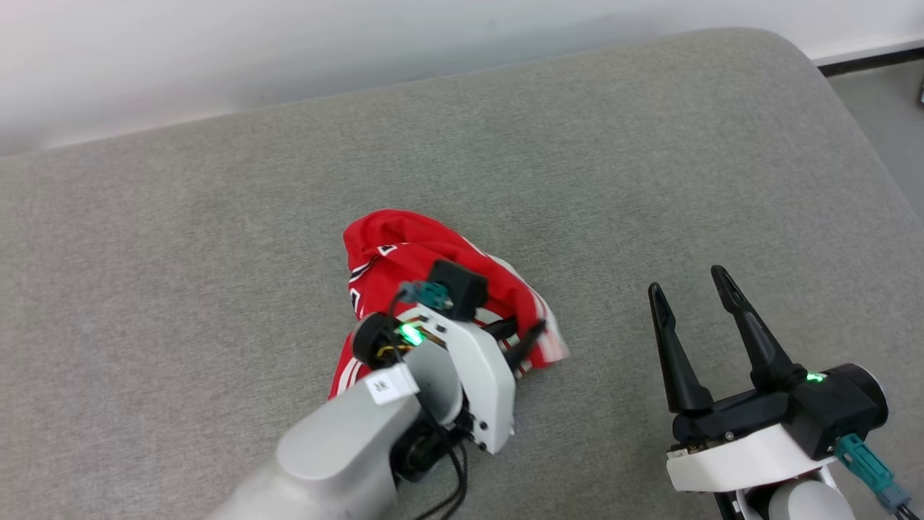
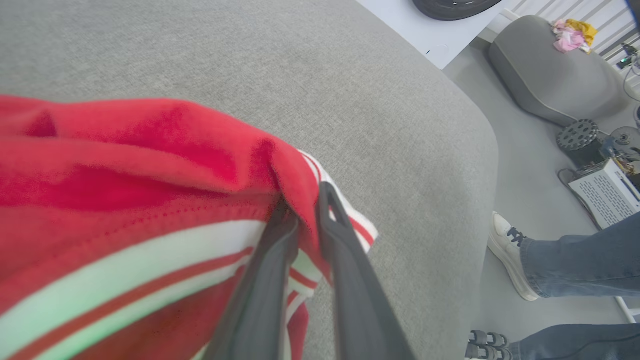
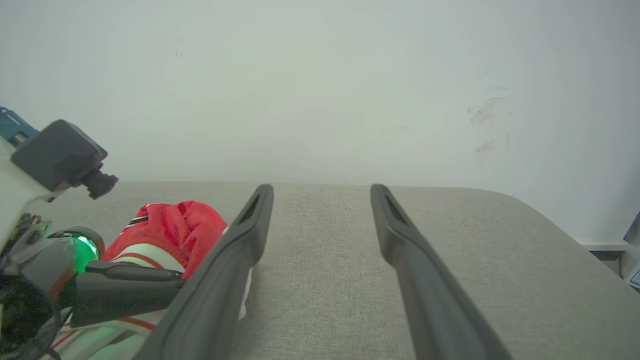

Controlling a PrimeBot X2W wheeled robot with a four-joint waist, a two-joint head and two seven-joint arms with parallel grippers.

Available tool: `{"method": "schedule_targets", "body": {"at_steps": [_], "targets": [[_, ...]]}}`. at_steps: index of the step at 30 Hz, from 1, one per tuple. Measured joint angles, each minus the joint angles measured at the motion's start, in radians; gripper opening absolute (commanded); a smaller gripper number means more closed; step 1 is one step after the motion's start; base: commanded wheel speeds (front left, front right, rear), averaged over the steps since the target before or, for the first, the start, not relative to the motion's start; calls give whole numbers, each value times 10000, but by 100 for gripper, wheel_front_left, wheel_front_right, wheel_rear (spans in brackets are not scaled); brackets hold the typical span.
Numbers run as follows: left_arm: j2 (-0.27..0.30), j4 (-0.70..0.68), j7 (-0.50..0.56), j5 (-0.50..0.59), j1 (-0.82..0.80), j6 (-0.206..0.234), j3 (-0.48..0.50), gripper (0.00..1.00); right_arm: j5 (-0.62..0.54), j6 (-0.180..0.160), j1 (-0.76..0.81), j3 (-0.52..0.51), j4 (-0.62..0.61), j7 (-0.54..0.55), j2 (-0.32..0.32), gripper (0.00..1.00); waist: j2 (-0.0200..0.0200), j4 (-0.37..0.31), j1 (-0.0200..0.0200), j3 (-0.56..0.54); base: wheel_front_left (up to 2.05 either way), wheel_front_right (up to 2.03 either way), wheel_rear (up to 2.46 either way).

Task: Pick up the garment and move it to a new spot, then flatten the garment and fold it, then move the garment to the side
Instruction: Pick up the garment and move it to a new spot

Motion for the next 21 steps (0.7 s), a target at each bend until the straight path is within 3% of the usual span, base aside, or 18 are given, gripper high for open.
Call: {"method": "schedule_targets", "body": {"at_steps": [6,12,18,21], "targets": [[-207,702,-874,472,1,-305,-242,100,0,0,13,-102,23,0,-2,100,0,-26,0,-84,0,0,0],[94,464,-1916,800,-144,-123,77,100,-198,0,48,-410,73,0,0,100,0,497,1,-461,0,0,0],[1083,-366,-2558,1003,-147,192,537,100,-399,0,60,-832,184,0,6,100,0,1282,0,-964,0,0,0],[1758,-792,-2987,1172,184,573,834,100,-437,0,158,-1005,209,0,0,100,0,1663,0,-1228,0,0,0]]}}
